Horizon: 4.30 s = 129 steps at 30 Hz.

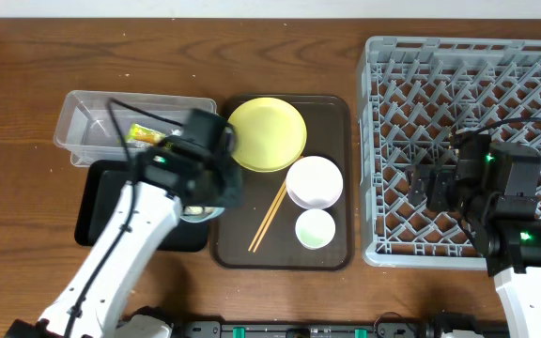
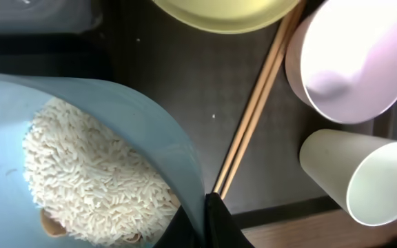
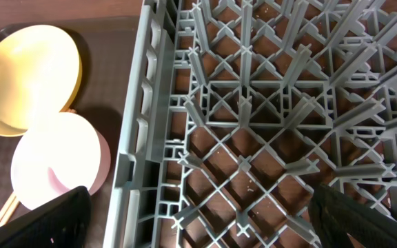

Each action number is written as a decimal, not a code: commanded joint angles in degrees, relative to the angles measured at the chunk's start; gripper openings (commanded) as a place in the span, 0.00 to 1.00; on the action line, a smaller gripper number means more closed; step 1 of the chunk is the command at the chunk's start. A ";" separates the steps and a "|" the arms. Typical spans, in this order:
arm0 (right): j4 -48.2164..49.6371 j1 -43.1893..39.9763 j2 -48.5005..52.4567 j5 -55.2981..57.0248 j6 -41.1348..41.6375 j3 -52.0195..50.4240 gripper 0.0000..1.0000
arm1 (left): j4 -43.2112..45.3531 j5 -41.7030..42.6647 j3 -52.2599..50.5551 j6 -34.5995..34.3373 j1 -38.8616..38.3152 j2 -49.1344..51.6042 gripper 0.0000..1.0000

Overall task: Sort waste into correct bins and load items into the dishwasher rack
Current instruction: 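Tip the blue bowl over the black tray to pour out the rice, then carry the empty blue bowl with the left gripper back to the brown tray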

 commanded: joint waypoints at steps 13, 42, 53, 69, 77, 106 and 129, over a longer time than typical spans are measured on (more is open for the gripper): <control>-0.61 1.11 0.00 0.13 -0.70 1.03 0.99 | 0.72 50.03 -12.46 28.41 36.57 3.52 0.06; -2.03 1.11 0.00 0.15 -0.70 1.03 0.99 | -0.15 77.81 -13.64 23.19 54.05 23.10 0.06; -2.71 1.11 0.00 0.15 -0.72 1.03 0.99 | -0.24 77.77 -13.64 20.22 54.05 23.10 0.06; -2.86 1.11 0.00 1.42 -0.72 1.03 0.99 | 4.04 77.79 -13.64 10.62 54.05 23.04 0.06; -3.02 1.11 0.00 1.44 -0.72 1.05 0.99 | 8.70 77.68 -13.64 38.91 54.05 23.04 0.06; -3.04 1.11 0.00 1.86 -0.70 1.03 0.99 | 9.99 36.68 -13.62 23.39 23.06 1.92 0.06; -3.23 1.11 0.00 1.86 -0.70 1.03 0.99 | 22.69 11.15 -11.89 13.97 -6.08 5.07 0.50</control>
